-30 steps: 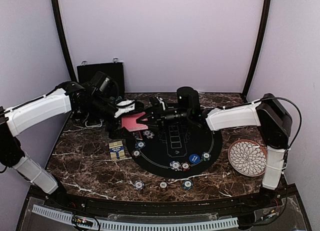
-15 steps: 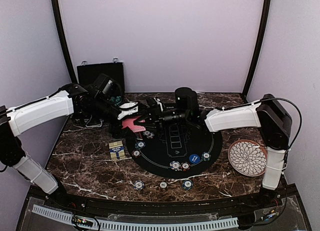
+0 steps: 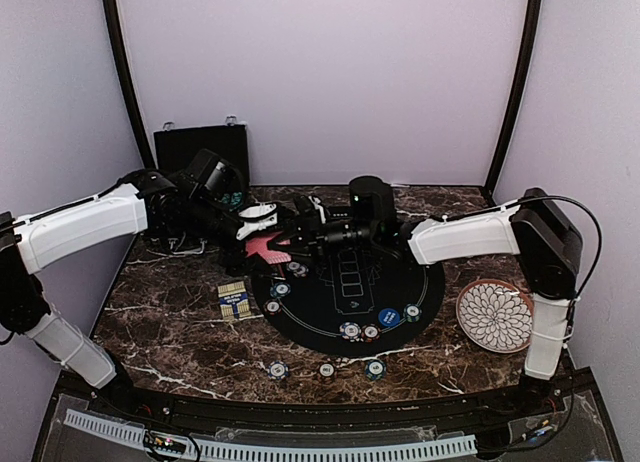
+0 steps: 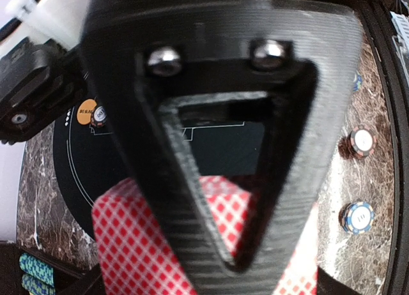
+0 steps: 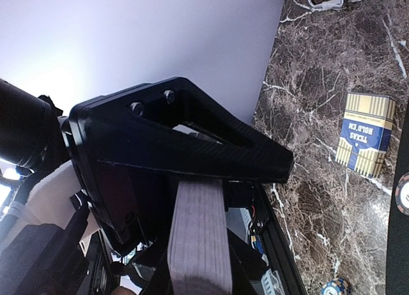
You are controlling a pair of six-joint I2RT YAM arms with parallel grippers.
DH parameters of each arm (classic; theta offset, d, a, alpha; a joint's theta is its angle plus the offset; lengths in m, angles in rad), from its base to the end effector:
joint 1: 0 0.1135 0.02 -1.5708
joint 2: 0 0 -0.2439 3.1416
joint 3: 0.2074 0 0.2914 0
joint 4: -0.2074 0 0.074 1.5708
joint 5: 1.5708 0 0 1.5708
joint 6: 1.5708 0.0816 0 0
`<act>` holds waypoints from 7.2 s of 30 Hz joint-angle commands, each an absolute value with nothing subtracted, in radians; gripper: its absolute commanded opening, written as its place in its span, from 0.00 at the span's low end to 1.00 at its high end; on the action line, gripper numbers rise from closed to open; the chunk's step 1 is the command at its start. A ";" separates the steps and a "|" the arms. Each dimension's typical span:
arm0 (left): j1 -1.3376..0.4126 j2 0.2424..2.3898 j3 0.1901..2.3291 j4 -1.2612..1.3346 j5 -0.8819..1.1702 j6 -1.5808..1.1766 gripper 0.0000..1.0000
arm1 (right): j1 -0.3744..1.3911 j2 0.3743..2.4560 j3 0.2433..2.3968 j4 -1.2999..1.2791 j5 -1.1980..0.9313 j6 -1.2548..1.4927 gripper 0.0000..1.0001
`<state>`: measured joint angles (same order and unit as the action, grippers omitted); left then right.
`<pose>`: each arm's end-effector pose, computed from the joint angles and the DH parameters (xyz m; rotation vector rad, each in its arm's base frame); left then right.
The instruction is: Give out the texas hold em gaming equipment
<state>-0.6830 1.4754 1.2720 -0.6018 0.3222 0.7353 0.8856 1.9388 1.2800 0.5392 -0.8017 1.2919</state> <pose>0.2886 -0.2681 0.2483 1.6445 1.6807 -0.3565 0.2709 0.4241 0.1984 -0.3546 2.2485 2.0932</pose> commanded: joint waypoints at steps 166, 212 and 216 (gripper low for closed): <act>-0.707 1.597 1.396 -0.764 0.248 0.828 0.82 | 0.890 2.079 1.281 0.741 -0.810 1.392 0.00; -0.707 1.577 1.363 -0.760 0.237 0.774 0.17 | 0.870 2.041 1.341 0.383 -0.698 1.211 0.53; -0.708 1.569 1.359 -0.758 0.237 0.769 0.15 | 0.867 2.029 1.332 0.365 -0.694 1.198 0.52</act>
